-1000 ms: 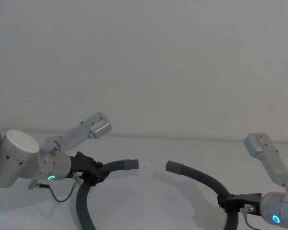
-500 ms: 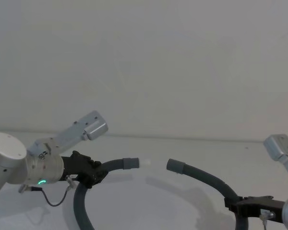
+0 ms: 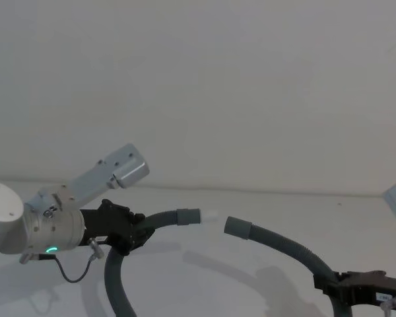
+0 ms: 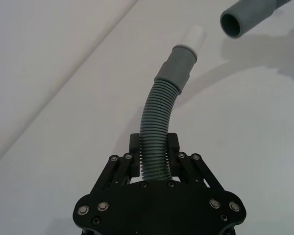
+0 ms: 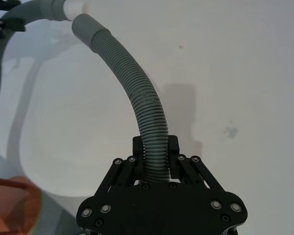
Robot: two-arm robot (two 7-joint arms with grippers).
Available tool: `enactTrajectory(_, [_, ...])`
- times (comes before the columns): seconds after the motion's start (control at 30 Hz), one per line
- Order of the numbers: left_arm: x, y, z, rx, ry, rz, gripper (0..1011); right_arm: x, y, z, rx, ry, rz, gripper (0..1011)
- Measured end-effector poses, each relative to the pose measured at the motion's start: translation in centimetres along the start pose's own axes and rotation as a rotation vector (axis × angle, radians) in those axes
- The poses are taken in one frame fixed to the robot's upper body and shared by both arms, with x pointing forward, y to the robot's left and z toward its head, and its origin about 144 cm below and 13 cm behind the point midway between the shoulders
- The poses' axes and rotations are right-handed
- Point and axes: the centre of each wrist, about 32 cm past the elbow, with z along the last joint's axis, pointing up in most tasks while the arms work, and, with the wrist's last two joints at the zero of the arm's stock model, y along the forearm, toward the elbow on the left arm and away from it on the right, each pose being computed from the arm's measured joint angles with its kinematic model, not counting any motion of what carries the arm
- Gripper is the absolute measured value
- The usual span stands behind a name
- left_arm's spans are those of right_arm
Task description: Use both hands to pick up one end of the pipe from the table, align the ends, and insert them.
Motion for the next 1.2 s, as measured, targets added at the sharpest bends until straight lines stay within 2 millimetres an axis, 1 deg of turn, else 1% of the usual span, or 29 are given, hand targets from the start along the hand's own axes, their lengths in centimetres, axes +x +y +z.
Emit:
enactTrajectory(0.27, [-0.5, 1.0, 0.8, -0.035, -0.027, -0.004, 290, 0.0, -1.4, 0.2, 0.025, -0.015, 0.058, 255])
enactTrajectory(0.5, [-0.9, 1.8, 1.3, -0.049, -0.042, -0.007, 290, 0.0, -2.0, 0.4, 0.04, -0.017, 0.086, 255])
enactTrajectory(1.2, [-1.6, 4.1, 1.5, -0.028, -0.039, 0.041, 290, 0.7, -2.1, 0.7, 0.034, 0.002, 0.086, 255])
